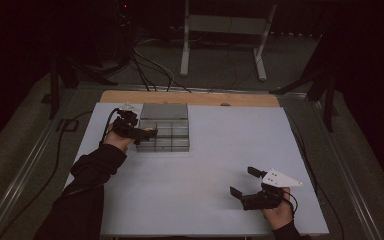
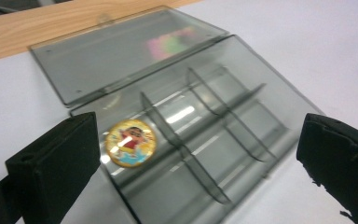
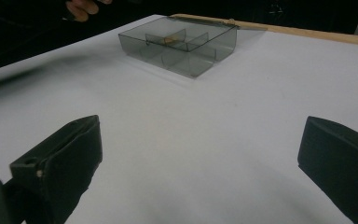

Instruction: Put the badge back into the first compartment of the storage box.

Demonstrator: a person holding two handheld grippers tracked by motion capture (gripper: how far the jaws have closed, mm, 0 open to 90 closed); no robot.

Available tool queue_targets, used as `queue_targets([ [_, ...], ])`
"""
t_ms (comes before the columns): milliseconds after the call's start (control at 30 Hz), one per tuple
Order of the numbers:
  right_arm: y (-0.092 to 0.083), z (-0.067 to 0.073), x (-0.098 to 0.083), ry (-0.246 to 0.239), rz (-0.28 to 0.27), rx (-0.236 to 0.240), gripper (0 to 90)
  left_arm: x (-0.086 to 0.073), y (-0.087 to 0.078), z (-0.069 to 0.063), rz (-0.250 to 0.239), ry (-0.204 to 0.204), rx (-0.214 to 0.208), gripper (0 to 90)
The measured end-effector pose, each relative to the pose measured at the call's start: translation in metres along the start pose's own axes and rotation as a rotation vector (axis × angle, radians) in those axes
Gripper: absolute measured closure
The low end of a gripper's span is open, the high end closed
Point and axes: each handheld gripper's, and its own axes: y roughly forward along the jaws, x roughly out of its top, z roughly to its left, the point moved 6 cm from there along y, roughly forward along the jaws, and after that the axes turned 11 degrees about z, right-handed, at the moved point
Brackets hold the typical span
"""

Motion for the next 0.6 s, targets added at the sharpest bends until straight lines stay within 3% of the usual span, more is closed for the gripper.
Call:
queue_targets([
  [233,0.001,0.0,0.0,0.003,0.001,0.004,0.0,-0.01,-0.013,-0.011,-0.018,0.035,-0.04,0.3],
  [600,0.001,0.0,0.0,0.003,0.003,0.001,0.0,-0.037,-0.022,-0.018,-0.031,0.056,-0.054,0.3],
])
